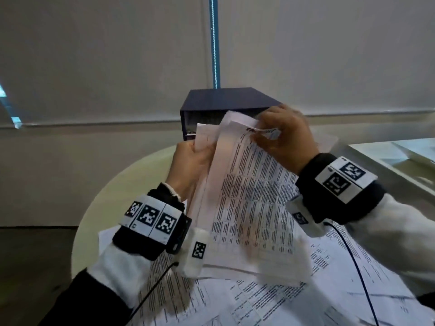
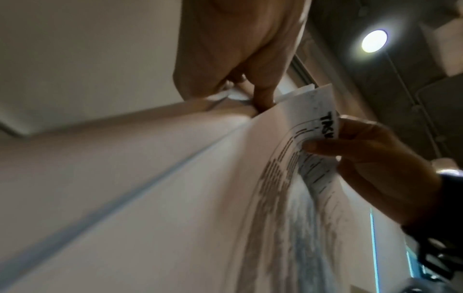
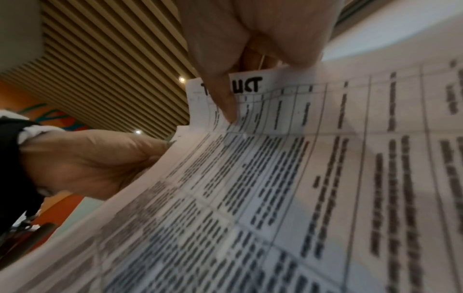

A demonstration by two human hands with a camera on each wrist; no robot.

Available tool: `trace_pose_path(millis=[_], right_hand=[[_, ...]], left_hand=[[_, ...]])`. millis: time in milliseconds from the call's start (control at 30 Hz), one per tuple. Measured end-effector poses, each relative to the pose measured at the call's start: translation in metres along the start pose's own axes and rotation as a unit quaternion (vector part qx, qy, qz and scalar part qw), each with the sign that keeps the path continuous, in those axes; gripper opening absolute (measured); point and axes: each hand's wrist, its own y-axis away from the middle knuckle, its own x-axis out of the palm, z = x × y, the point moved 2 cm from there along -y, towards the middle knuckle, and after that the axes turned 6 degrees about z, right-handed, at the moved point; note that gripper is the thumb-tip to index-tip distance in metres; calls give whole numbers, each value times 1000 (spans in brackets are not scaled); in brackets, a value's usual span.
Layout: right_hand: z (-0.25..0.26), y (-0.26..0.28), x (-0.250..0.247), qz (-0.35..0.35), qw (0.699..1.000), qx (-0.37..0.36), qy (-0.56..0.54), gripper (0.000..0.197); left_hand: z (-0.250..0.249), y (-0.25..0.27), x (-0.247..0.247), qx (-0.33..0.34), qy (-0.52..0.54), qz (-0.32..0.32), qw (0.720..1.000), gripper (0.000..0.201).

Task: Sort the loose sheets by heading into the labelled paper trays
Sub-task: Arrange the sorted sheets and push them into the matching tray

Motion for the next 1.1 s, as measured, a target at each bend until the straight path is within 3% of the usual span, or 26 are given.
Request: trace_pose_path(millis=[133, 267, 300, 367, 400, 567, 667, 767, 867, 1000, 1100], right_hand=[[16, 16, -2, -51, 995, -56, 70, 13], [29, 43, -9, 31, 996, -79, 15, 7], [30, 47, -11, 57, 996, -63, -6, 15], [29, 49, -11, 99, 994, -45, -16, 25], [27, 47, -11, 103, 993, -50, -3, 20], [26, 22, -6, 84, 992, -48, 83, 17], [33, 11, -6, 82, 993, -45, 73, 5], [37, 3, -8, 52, 998, -21, 30, 5], [46, 2, -3, 0, 1000, -6, 2, 7], [51, 15, 6, 0, 998, 55, -20, 14], [37, 35, 4, 9, 987, 157, -30, 57]], left_hand=[[3, -2, -10, -36, -72, -25, 996, 49], [7, -11, -24, -85, -4, -30, 996, 39], [8, -14, -27, -84, -5, -33, 996, 39], [5, -16, -27, -66, -6, -24, 997, 34], [3, -16, -24, -52, -4, -11, 999, 31], [-26, 2, 1, 39, -63, 103, 992, 22], [-45, 14, 7, 76, -91, 136, 984, 34], [-48, 23, 6, 93, -37, 142, 985, 43], [-31, 32, 3, 89, -61, 93, 990, 51], [-11, 43, 1, 69, -121, -16, 990, 4], [-3, 52, -3, 87, -132, -61, 986, 8]])
